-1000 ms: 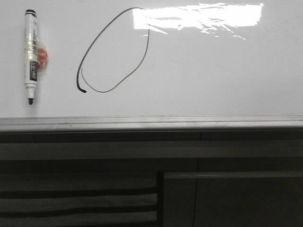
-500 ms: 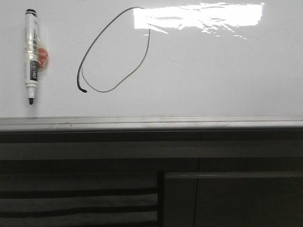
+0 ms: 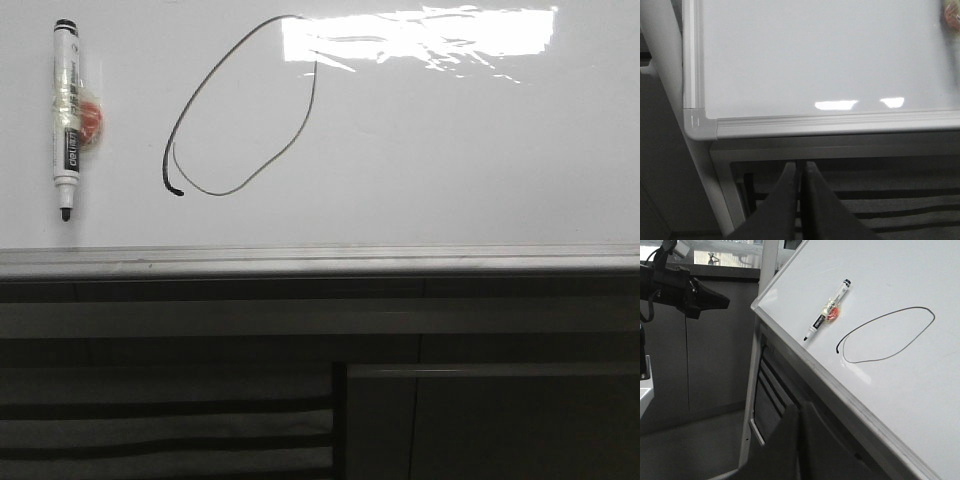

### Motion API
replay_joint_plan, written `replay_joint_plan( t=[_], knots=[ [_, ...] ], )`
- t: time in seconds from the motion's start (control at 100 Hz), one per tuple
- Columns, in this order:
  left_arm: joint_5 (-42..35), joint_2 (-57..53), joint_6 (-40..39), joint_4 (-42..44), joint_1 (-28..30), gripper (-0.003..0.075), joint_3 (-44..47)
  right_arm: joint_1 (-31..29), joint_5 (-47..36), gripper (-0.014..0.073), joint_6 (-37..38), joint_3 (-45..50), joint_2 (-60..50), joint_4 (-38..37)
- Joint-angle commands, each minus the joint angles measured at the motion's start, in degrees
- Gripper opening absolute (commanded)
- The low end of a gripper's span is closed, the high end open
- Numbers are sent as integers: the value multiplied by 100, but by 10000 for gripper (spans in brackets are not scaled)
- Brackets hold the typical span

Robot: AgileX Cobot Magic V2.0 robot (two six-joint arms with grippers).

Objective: Write number 0 on whiteboard

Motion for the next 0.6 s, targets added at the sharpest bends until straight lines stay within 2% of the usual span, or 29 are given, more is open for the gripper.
replay_joint_plan(
  t=[0.0, 0.13, 0.26, 0.36, 0.41, 0.59],
  knots=[
    [-282, -161, -3, -76, -12, -20, 181, 9, -344, -69, 5, -62, 41, 31],
    [-282, -161, -3, -76, -12, -20, 181, 9, -725, -69, 39, 258, 41, 235],
    [-282, -161, -3, -76, -12, -20, 181, -70, -1054, -69, 962, 717, 4, -86],
    [-282, -161, -3, -76, -12, -20, 181, -307, -1277, -69, 1738, 1107, -15, -1392],
    [-282, -161, -3, -76, -12, -20, 181, -467, -1352, -69, 2381, 1241, -78, -1872],
    [-282, -161, -3, -76, -12, -20, 181, -1216, -1384, -69, 5487, 1689, -849, -4290]
  ],
)
